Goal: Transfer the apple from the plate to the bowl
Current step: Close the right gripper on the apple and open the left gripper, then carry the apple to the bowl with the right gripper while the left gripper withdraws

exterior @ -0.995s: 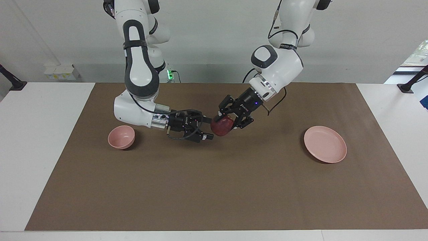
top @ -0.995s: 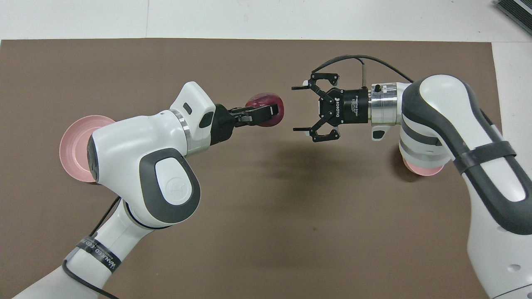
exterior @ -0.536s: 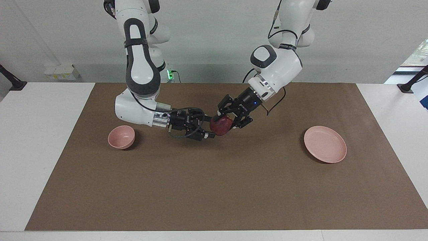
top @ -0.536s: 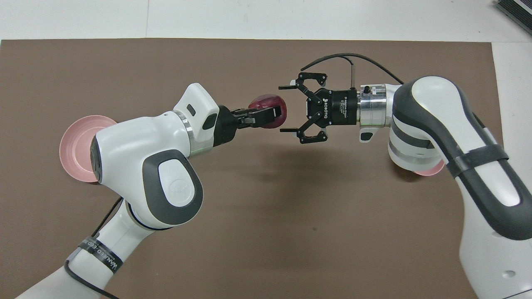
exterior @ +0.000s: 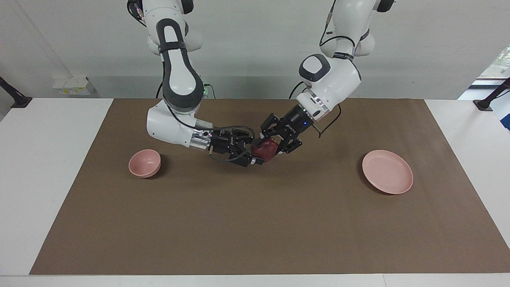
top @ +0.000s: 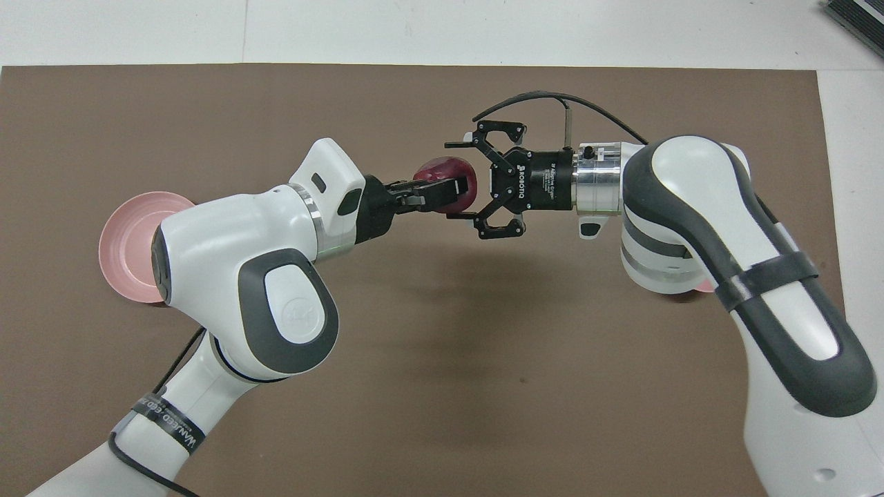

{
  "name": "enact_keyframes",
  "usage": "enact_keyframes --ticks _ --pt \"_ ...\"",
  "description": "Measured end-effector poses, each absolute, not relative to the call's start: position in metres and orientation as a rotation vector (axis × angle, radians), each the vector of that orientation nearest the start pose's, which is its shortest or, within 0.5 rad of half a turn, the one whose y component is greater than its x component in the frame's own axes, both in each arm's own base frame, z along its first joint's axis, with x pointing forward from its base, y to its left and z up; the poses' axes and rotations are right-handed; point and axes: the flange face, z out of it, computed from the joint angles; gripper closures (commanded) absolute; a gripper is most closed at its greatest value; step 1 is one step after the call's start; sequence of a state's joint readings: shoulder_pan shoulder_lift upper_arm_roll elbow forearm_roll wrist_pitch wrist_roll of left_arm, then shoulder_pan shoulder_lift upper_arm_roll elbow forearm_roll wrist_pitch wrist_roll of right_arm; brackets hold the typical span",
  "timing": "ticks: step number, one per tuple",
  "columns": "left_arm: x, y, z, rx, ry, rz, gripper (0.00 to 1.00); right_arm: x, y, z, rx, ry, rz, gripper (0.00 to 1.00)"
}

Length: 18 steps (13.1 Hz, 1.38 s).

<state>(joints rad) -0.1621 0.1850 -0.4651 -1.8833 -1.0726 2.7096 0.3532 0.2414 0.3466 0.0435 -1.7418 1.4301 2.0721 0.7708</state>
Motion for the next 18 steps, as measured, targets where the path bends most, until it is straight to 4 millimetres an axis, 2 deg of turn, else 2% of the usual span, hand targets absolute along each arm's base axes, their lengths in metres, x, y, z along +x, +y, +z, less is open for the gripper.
enact_keyframes --ticks 1,2,3,4,5,9,13,15,18 --pt "0.546 -0.336 0.478 2.216 -0.091 0.527 0.92 0.627 0.235 0.415 -1.581 1.188 0.720 1.00" --pt "0.546 -0.336 0.478 2.216 -0.091 0.527 0.82 0.627 0.234 0.415 -1.581 1.188 0.720 1.00" --pt "0.546 -0.336 0.478 2.216 -0.091 0.527 0.62 0.627 0.234 0.415 -1.581 1.188 0.720 1.00" --pt "0.546 -0.336 0.478 2.216 -0.091 0.527 0.23 0.627 0.234 0.415 -1.581 1.188 0.720 1.00" --pt "0.546 -0.336 0.478 2.216 -0.091 0.527 0.00 0.627 0.234 0.415 -1.581 1.187 0.720 1.00" --pt "0.538 -0.348 0.478 2.211 -0.101 0.501 0.00 0.630 0.227 0.416 -1.583 1.190 0.691 1.00" --pt "0.540 -0.345 0.478 2.223 -0.116 0.513 0.00 0.633 0.215 0.410 -1.655 1.176 0.643 1.00" --pt "0.543 -0.340 0.475 2.231 -0.118 0.504 0.00 0.636 0.199 0.405 -1.756 1.150 0.581 1.00" --pt "0.549 -0.324 0.465 2.284 -0.185 0.456 0.00 0.642 0.154 0.390 -2.000 1.075 0.436 1.00"
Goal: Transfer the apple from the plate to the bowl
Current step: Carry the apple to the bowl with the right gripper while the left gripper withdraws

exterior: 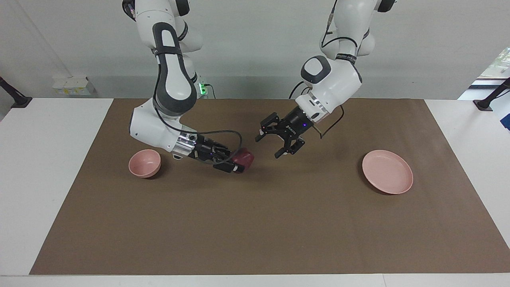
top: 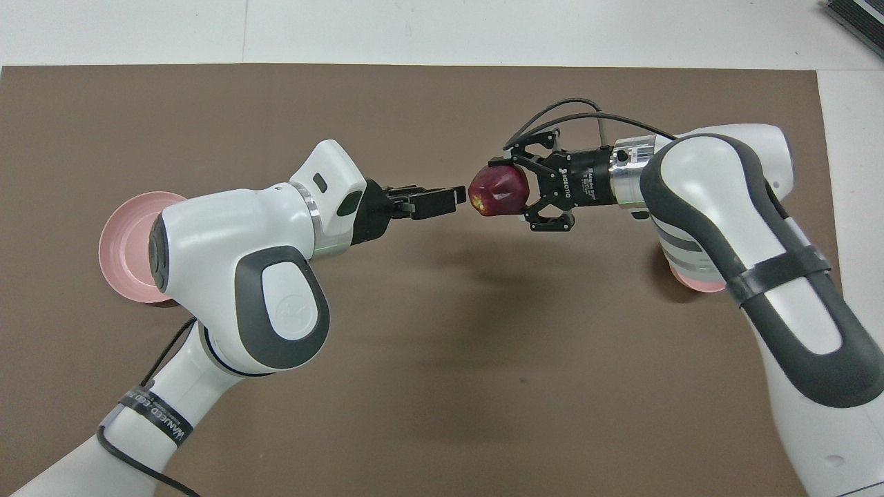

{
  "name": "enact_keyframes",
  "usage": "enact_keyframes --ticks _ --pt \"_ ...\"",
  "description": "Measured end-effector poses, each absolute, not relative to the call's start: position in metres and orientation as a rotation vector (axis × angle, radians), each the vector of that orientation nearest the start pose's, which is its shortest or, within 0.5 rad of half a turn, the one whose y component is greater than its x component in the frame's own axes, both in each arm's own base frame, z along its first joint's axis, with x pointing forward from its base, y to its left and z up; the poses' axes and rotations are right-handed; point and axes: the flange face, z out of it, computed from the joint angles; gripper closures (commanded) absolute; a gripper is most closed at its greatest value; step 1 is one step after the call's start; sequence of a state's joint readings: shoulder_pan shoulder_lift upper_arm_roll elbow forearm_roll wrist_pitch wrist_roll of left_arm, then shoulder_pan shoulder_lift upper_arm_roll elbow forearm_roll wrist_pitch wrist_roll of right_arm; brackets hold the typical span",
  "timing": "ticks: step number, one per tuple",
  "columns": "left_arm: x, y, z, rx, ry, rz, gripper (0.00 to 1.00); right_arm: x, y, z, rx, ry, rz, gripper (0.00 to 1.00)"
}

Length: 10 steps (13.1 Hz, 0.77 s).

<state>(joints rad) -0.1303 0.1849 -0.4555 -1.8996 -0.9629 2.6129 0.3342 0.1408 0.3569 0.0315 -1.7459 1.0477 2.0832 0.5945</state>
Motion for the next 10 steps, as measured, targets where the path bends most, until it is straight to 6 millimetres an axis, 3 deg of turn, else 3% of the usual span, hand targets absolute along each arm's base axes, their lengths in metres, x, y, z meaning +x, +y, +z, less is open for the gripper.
enact_keyframes --ticks 2,5,8,10 --pt "0.559 -0.300 0.458 2.363 -0.276 0.403 0.00 0.645 0.117 0.380 -2.178 0.990 0.343 1.00" --pt "0.573 -0.259 0.453 2.622 -0.433 0.331 0.00 0.643 0.061 0.374 -2.484 0.829 0.261 1.00" --pt "0.583 -0.231 0.455 2.806 -0.501 0.299 0.00 0.631 0.037 0.395 -2.759 0.659 0.231 1.00" --pt "0.589 -0.202 0.448 2.863 -0.480 0.245 0.00 0.625 0.006 0.398 -2.868 0.548 0.206 1.00"
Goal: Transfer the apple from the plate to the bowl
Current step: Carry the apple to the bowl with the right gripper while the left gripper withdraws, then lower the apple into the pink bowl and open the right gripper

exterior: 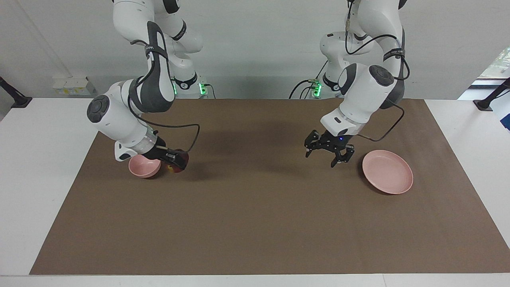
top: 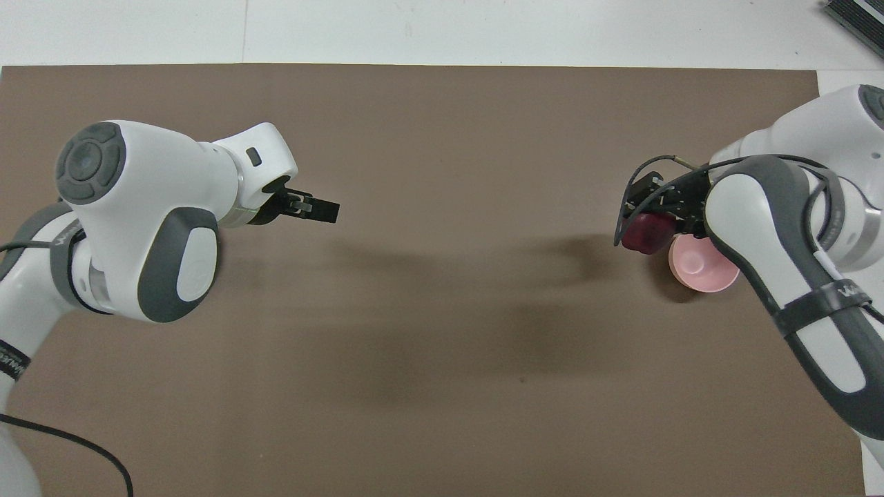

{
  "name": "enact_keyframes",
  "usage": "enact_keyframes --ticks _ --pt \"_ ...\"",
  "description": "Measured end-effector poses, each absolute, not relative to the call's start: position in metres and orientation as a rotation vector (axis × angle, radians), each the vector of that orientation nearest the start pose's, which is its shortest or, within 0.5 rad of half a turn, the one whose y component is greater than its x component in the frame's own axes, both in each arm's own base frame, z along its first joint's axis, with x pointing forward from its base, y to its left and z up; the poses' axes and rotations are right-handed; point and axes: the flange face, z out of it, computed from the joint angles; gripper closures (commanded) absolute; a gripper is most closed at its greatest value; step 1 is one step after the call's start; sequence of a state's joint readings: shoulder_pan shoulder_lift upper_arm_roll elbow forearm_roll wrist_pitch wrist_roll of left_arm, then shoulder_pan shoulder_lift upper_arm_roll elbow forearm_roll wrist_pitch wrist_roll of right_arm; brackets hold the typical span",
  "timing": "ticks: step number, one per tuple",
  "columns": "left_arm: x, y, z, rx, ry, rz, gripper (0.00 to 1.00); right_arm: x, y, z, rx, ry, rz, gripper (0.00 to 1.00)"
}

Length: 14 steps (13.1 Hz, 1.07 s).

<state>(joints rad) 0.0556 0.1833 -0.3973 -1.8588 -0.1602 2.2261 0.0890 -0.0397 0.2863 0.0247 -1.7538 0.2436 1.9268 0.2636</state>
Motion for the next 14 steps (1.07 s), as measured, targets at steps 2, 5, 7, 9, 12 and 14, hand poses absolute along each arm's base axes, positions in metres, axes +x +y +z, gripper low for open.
enact_keyframes --ticks 2,5,7,9,12,14 --pt "0.595 -0.175 0.444 -3.213 0.571 -0.248 0.00 0.621 -0.036 0.394 -2.958 0.448 0.186 1.00" --pt "0.601 -0.156 0.459 -3.131 0.585 -0.200 0.00 0.615 -0.071 0.381 -3.065 0.326 0.164 1.00" --pt "0.609 -0.131 0.496 -3.123 0.525 -0.176 0.00 0.610 -0.071 0.365 -3.079 0.292 0.157 1.00" --pt "0.610 -0.110 0.550 -3.116 0.471 -0.164 0.00 0.604 -0.068 0.354 -3.080 0.282 0.183 1.00" --pt "0.597 -0.089 0.604 -3.097 0.405 -0.115 0.00 0.599 -0.068 0.353 -3.087 0.263 0.194 0.96" --pt "0.582 -0.086 0.629 -3.090 0.390 -0.096 0.00 0.596 -0.074 0.354 -3.094 0.249 0.195 0.83"
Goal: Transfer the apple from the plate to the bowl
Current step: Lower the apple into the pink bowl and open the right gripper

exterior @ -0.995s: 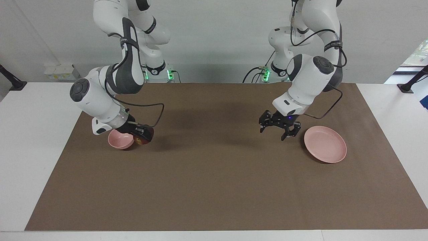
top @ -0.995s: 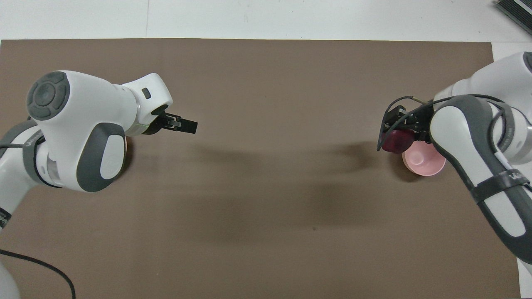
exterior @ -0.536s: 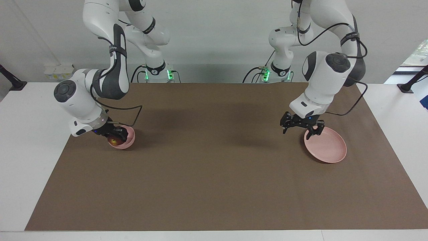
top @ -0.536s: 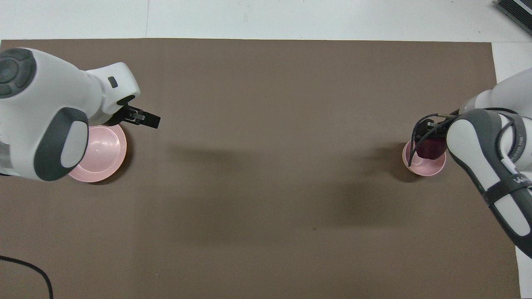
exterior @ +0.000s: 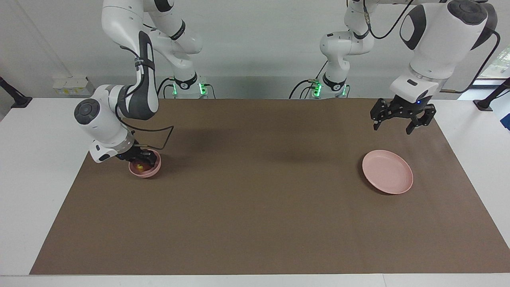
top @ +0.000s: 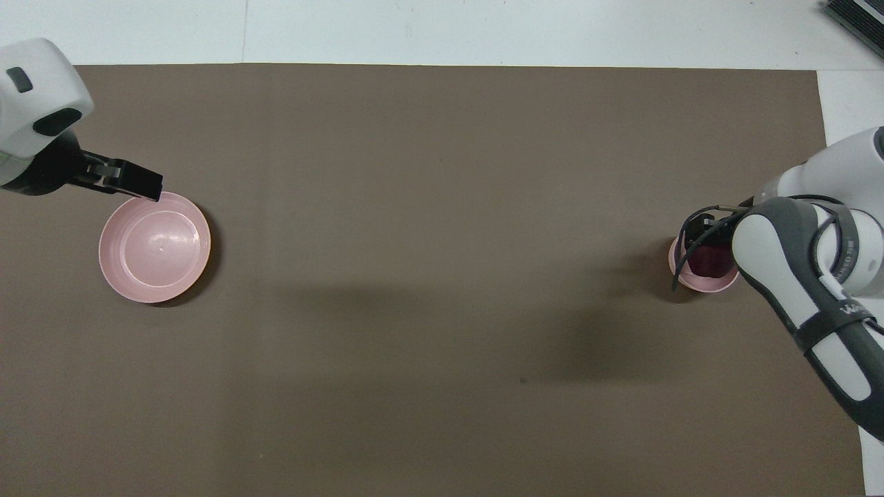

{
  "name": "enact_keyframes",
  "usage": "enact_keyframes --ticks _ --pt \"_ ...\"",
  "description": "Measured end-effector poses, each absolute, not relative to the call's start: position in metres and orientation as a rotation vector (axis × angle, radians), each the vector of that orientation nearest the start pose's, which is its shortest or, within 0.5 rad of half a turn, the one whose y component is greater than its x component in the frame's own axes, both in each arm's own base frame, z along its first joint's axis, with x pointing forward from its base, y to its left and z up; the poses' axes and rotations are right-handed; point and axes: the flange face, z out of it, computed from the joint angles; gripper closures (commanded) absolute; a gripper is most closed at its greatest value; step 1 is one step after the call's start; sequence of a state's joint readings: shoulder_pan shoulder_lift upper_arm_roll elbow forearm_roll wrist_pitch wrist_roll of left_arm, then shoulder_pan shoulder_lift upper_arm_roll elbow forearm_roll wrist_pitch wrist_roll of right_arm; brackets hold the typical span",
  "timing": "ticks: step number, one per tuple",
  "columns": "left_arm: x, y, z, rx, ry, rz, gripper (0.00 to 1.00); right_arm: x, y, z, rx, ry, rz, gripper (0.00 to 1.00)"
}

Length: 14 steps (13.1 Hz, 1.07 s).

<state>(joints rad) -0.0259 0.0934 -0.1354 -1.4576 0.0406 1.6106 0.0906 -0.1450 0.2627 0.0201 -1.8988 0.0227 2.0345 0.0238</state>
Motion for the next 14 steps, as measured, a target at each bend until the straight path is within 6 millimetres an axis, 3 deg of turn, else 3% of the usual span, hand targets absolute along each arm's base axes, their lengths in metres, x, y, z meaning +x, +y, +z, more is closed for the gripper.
enact_keyframes --ticks 2,5,8,9,11,14 --pt "0.561 -0.078 0.657 -3.086 0.364 -0.101 0.00 0.594 -0.079 0.353 -3.095 0.252 0.199 0.77" --pt "0.532 -0.065 0.686 -3.095 0.336 -0.085 0.00 0.592 -0.077 0.349 -3.095 0.247 0.204 0.52" --pt "0.529 -0.067 0.686 -3.105 0.343 -0.075 0.00 0.591 -0.073 0.345 -3.093 0.245 0.215 0.20" --pt "0.531 -0.066 0.683 -3.113 0.340 -0.066 0.00 0.591 -0.073 0.344 -3.093 0.246 0.216 0.14" --pt "0.534 -0.060 0.680 -3.118 0.319 -0.055 0.00 0.591 -0.073 0.343 -3.094 0.245 0.217 0.03" --pt "0.536 -0.046 0.674 -3.134 0.280 -0.014 0.00 0.591 -0.073 0.343 -3.096 0.243 0.216 0.00"
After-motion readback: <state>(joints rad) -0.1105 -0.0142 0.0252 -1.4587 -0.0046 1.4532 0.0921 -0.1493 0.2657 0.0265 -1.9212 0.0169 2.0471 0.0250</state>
